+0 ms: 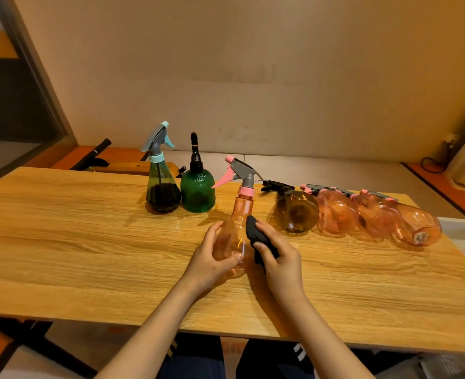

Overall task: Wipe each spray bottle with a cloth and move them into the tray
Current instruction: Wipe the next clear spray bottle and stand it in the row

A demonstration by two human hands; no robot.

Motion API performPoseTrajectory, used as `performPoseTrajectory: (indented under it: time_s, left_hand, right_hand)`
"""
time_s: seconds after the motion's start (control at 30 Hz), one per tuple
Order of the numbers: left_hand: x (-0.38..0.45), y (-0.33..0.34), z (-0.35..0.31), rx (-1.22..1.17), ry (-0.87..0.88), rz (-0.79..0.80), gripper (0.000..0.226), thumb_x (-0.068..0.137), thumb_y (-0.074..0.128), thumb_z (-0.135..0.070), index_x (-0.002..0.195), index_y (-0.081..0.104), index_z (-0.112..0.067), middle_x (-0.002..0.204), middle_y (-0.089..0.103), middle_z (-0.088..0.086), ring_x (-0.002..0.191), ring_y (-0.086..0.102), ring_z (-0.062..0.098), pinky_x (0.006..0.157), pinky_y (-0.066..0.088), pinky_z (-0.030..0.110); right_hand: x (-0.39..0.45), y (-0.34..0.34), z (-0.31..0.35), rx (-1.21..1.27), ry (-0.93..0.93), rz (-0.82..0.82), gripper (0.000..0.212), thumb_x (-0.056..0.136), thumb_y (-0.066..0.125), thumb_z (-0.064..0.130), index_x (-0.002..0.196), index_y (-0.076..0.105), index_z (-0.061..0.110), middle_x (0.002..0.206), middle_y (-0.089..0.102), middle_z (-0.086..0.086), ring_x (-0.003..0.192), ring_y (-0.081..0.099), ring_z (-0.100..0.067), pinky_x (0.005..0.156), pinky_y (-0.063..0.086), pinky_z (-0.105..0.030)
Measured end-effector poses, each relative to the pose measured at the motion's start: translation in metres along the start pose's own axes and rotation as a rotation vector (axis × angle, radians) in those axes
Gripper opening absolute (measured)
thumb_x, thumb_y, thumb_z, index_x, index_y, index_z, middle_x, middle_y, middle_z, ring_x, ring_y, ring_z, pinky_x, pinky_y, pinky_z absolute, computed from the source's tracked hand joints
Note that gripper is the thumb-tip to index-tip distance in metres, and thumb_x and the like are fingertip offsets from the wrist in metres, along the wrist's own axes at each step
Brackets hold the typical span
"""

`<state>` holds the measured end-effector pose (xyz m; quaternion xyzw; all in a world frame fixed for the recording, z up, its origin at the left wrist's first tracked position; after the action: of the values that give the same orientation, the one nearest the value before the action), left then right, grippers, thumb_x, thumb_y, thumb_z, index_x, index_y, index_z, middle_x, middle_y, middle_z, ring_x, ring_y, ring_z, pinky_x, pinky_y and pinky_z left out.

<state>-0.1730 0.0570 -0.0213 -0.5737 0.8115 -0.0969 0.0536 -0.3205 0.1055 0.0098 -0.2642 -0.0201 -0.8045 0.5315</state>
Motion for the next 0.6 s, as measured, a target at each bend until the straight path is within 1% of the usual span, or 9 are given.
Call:
performPoseTrajectory:
  time_s: [0.07,0.13,0.2,0.23,0.27,0.33,0.4,0.5,0.6]
  left_hand:
    - [-0.001,0.000,0.003,0.003,-0.008,-0.017,0.063,0.069,0.074,-0.026,0.118,0.039,-0.045,0.114,0.056,-0.021,0.098,0.057,-0.017,0.078,0.048,0.011]
    - [-0.001,-0.001,0.006,-0.002,-0.012,-0.016,0.066,0.066,0.072,-0.032,0.119,0.038,-0.048,0.116,0.055,-0.024,0.101,0.056,-0.016,0.083,0.049,0.016]
    - [-0.002,-0.001,0.006,-0.005,0.000,0.002,0.075,0.066,0.074,-0.036,0.129,0.034,-0.046,0.120,0.051,-0.025,0.106,0.052,-0.016,0.088,0.048,0.017]
    - [-0.002,-0.001,0.004,-0.010,0.003,0.010,0.080,0.068,0.076,-0.035,0.135,0.032,-0.041,0.121,0.050,-0.024,0.108,0.050,-0.017,0.089,0.048,0.016]
    - [-0.002,-0.001,0.004,-0.023,0.007,0.017,0.083,0.072,0.078,-0.029,0.140,0.030,-0.036,0.122,0.049,-0.024,0.107,0.050,-0.018,0.088,0.047,0.013]
    - [-0.002,0.000,0.002,-0.054,0.020,0.024,0.080,0.082,0.074,-0.012,0.142,0.026,-0.030,0.118,0.048,-0.027,0.100,0.052,-0.023,0.081,0.046,0.009]
    - [-0.002,-0.002,0.002,-0.083,0.022,0.019,0.078,0.083,0.072,-0.009,0.143,0.026,-0.027,0.117,0.049,-0.027,0.097,0.053,-0.024,0.078,0.046,0.008]
    - [-0.001,-0.003,0.004,-0.107,0.011,0.036,0.085,0.073,0.073,-0.028,0.146,0.029,-0.024,0.122,0.052,-0.022,0.105,0.055,-0.017,0.082,0.047,0.011]
    - [0.000,-0.004,0.007,-0.103,0.005,0.061,0.099,0.065,0.074,-0.047,0.149,0.027,-0.021,0.134,0.051,-0.014,0.119,0.051,-0.007,0.092,0.047,0.017]
  right_hand:
    - [0.002,-0.004,0.002,-0.021,-0.047,-0.022,0.045,0.081,0.061,-0.008,0.112,0.059,0.024,0.116,0.057,0.014,0.115,0.051,-0.005,0.097,0.036,-0.008]
    - [0.010,-0.007,0.010,-0.055,-0.126,-0.058,0.039,0.081,0.059,-0.003,0.114,0.060,0.018,0.117,0.059,0.005,0.115,0.050,-0.003,0.095,0.036,-0.007]
    - [0.022,-0.008,0.019,-0.102,-0.213,-0.095,0.040,0.079,0.058,-0.003,0.117,0.060,0.008,0.119,0.057,0.000,0.115,0.047,0.000,0.094,0.035,-0.005]
    - [0.028,-0.008,0.022,-0.127,-0.247,-0.099,0.039,0.079,0.058,-0.004,0.117,0.061,0.005,0.119,0.055,0.000,0.116,0.046,0.001,0.095,0.035,-0.005]
    - [0.034,-0.006,0.025,-0.154,-0.273,-0.086,0.039,0.079,0.058,-0.003,0.117,0.061,0.003,0.120,0.054,0.001,0.117,0.044,0.001,0.096,0.034,-0.006]
    - [0.038,0.001,0.024,-0.211,-0.304,-0.029,0.038,0.079,0.058,0.000,0.117,0.062,0.004,0.123,0.052,0.002,0.119,0.043,0.000,0.100,0.034,-0.010]
    - [0.034,0.007,0.018,-0.227,-0.288,0.008,0.038,0.079,0.058,0.001,0.117,0.063,0.006,0.124,0.052,0.003,0.119,0.043,-0.001,0.102,0.033,-0.010]
    - [0.018,0.009,0.013,-0.190,-0.251,0.002,0.037,0.079,0.055,0.002,0.114,0.064,0.008,0.121,0.055,0.004,0.117,0.045,0.001,0.100,0.034,-0.009]
    - [0.006,0.005,0.011,-0.222,-0.293,0.002,0.038,0.077,0.056,-0.001,0.113,0.065,0.009,0.122,0.055,0.005,0.116,0.049,-0.003,0.101,0.036,-0.013]
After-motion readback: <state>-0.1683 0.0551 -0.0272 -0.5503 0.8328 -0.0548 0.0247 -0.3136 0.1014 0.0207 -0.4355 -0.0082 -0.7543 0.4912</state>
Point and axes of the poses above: each hand's wrist, its own x-axis towards the middle knuckle, its own y-axis out of the palm, z = x × y, the point moved 5 cm from there along x, towards the middle knuckle
